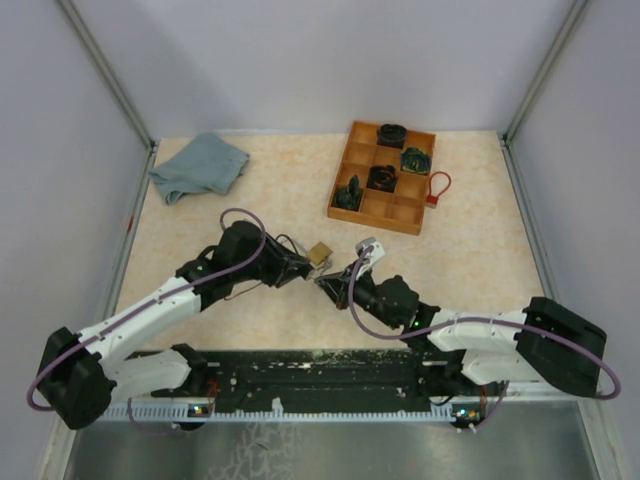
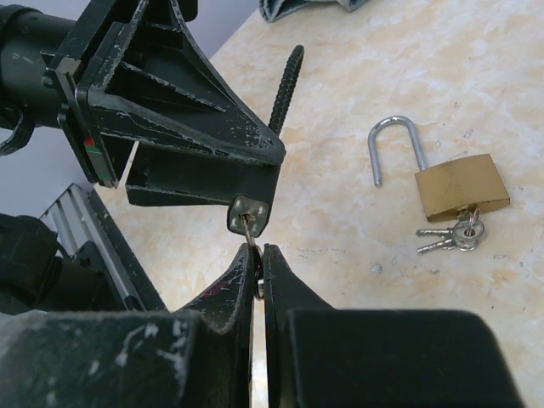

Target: Unlock with the key

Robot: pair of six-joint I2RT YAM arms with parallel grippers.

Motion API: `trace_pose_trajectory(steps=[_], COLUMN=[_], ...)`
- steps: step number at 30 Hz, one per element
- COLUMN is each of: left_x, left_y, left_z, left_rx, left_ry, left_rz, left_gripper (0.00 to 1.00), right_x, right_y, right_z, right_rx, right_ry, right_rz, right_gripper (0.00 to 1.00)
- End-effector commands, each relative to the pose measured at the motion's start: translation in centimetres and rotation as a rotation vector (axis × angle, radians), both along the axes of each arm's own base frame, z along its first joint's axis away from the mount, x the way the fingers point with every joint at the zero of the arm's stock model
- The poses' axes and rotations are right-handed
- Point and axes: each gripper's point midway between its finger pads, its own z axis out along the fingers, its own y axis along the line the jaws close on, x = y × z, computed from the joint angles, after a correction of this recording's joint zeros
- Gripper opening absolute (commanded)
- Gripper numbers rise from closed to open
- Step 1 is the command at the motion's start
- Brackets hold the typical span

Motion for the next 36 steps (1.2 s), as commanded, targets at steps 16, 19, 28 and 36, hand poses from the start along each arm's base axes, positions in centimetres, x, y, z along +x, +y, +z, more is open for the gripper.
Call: trace_pose_trajectory(steps=[16, 19, 28, 36], left_x=[-0.1, -0.6, -2.2, -1.9], left_y=[-1.2, -1.5, -2.3, -2.9], left_z=[1.8, 1.6, -0.2, 2.4], left_rx=[-0.014, 0.010, -0.009, -0.100], left_ry=[-0.092, -0.088, 0.054, 0.013], left_rz=[-0.001, 0.017, 0.110, 0.115], left_gripper=[0.00, 0.00, 0.00, 0.00], right_x=[1.3, 1.5, 1.5, 0.8], right_y=[0.5, 0.2, 0.4, 1.4], right_z=[2.8, 3.3, 4.9, 3.4], right_rx=[0.135, 0.172, 0.224, 0.209], right_ry=[0.048, 0.040, -0.086, -0.149], right_rz=[-0.086, -0.109, -0.110, -0.060], right_gripper=[0.00, 0.00, 0.00, 0.00])
